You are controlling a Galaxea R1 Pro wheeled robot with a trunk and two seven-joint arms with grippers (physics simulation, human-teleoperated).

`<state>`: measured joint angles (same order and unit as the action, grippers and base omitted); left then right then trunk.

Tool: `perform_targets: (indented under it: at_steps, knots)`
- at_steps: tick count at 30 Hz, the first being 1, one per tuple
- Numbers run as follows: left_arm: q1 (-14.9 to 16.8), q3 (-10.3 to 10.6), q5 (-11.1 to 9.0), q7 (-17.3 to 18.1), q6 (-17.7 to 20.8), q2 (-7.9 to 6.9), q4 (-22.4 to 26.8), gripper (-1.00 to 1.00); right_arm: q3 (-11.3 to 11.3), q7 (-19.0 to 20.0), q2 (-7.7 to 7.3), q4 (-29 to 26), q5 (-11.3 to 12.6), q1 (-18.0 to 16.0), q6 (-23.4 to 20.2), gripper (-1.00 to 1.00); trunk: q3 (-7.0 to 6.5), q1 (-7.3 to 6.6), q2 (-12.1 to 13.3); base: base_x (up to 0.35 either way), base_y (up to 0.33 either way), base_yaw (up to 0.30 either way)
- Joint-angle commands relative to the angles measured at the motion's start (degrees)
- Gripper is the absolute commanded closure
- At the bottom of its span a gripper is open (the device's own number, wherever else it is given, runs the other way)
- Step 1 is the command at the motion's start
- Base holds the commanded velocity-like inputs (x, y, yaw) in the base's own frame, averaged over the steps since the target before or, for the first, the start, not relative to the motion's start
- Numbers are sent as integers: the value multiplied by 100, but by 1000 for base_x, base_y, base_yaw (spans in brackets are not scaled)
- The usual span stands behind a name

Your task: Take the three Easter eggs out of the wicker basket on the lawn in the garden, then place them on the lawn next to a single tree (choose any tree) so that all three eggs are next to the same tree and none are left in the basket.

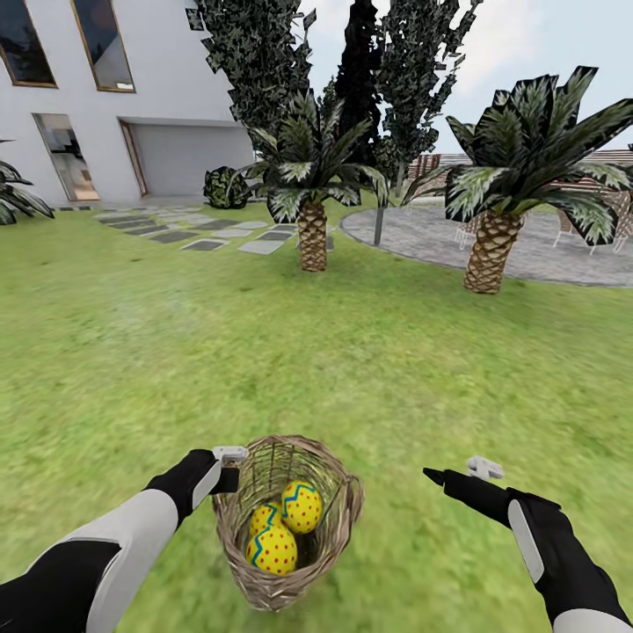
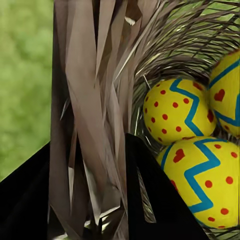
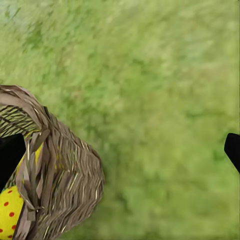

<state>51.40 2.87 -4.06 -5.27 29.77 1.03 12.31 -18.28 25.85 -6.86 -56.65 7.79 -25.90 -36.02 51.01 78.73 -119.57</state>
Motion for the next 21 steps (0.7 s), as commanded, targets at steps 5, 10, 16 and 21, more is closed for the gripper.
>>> perform_targets:
  at_steps: [5,10,16,21]
  knots:
    - [1,12,-60,-34,29,-3,12,100,-9,-1,1,-4,47,-3,-45,-100,-85,-111,200,0,0,0]
    - [1,9,-60,-35,29,-17,16,100,-9,-2,9,-4,-70,-3,-11,-100,-175,-221,400,0,0,0]
    - [1,3,-60,-32,29,-33,17,100,-9,-1,10,-5,-76,-3,16,-100,-283,-353,641,0,0,164]
    - [1,3,-60,-27,29,-42,17,100,-9,-1,18,-4,-76,-3,16,-100,-372,-463,841,0,0,286]
